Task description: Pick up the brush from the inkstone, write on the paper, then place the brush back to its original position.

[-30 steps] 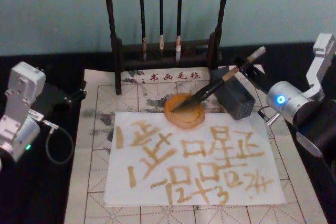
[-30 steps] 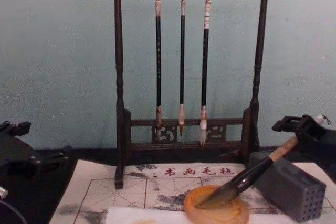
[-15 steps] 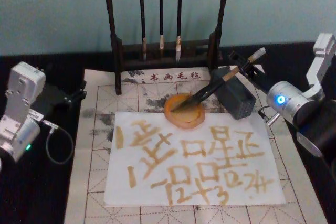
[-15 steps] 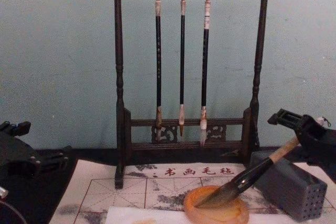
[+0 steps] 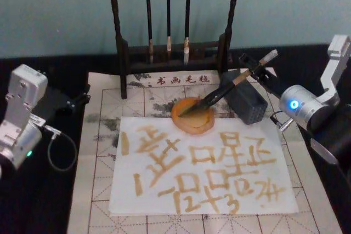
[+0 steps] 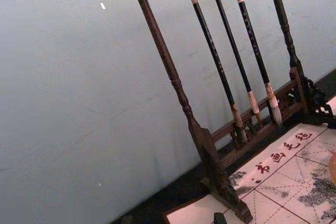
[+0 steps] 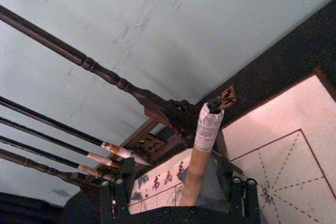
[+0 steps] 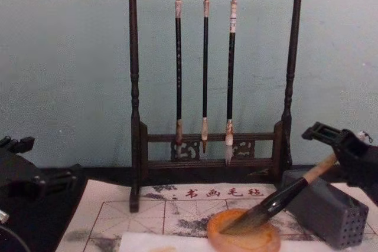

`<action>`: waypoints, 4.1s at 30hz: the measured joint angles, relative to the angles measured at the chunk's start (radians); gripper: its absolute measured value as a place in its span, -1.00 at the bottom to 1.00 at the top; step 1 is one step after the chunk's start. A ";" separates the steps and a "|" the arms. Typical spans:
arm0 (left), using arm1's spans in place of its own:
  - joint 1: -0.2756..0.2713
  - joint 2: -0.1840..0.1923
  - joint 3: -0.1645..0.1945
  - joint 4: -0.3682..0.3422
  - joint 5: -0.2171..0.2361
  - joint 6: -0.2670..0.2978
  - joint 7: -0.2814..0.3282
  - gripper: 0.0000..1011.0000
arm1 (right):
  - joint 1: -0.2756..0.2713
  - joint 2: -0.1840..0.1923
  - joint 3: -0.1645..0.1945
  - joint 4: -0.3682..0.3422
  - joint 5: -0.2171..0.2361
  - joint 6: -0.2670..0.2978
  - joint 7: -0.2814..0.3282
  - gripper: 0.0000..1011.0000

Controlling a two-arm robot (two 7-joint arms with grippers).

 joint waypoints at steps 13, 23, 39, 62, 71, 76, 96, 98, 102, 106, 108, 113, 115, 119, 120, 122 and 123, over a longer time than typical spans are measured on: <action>0.000 0.000 0.000 0.000 0.000 0.000 0.000 0.98 | -0.102 0.102 -0.017 -0.133 0.008 -0.045 0.017 0.98; 0.000 0.000 0.000 0.000 0.000 0.000 0.000 0.98 | -0.188 0.194 -0.078 -0.256 -0.173 -0.177 0.050 0.98; 0.000 0.000 0.000 0.000 0.000 0.000 0.000 0.98 | -0.227 0.283 -0.212 -0.290 -0.646 -0.351 0.042 0.98; 0.000 0.000 0.000 0.000 0.000 0.000 0.000 0.98 | -0.219 0.294 -0.242 -0.265 -0.780 -0.361 0.042 0.98; 0.000 0.000 0.000 0.000 0.000 0.000 0.000 0.98 | -0.220 0.295 -0.242 -0.266 -0.778 -0.361 0.042 0.98; 0.000 0.000 0.000 0.000 0.000 0.000 0.000 0.98 | -0.220 0.295 -0.242 -0.266 -0.777 -0.361 0.042 0.98; 0.000 0.000 0.000 0.000 0.000 0.000 0.000 0.98 | -0.220 0.296 -0.242 -0.267 -0.776 -0.361 0.042 0.98; 0.000 0.000 0.000 0.000 0.000 0.000 0.000 0.98 | -0.220 0.296 -0.242 -0.267 -0.775 -0.361 0.042 0.98; 0.000 0.000 0.000 0.000 0.000 0.000 0.000 0.98 | -0.220 0.296 -0.242 -0.267 -0.775 -0.361 0.042 0.98; 0.000 0.000 0.000 0.000 0.000 0.000 0.000 0.98 | -0.220 0.296 -0.242 -0.267 -0.776 -0.361 0.042 0.98; 0.000 0.000 0.000 0.000 0.000 0.000 0.000 0.98 | -0.220 0.296 -0.242 -0.267 -0.776 -0.361 0.042 0.98; 0.000 0.000 0.000 0.000 0.000 0.000 0.000 0.98 | -0.220 0.296 -0.242 -0.267 -0.776 -0.361 0.042 0.98; 0.000 0.000 0.000 0.000 0.000 0.000 0.000 0.98 | -0.220 0.296 -0.242 -0.267 -0.776 -0.361 0.042 0.98; 0.000 0.000 0.000 0.000 0.000 0.000 0.000 0.98 | -0.220 0.296 -0.242 -0.267 -0.776 -0.361 0.042 0.98; 0.000 0.000 0.000 0.000 0.000 0.000 0.000 0.98 | -0.220 0.296 -0.242 -0.267 -0.776 -0.361 0.042 0.98; 0.000 0.000 0.000 0.000 0.000 0.000 0.000 0.98 | -0.220 0.296 -0.242 -0.267 -0.776 -0.361 0.042 0.98; 0.000 0.000 0.000 0.000 0.000 0.000 0.000 0.98 | -0.220 0.295 -0.242 -0.267 -0.776 -0.361 0.042 0.98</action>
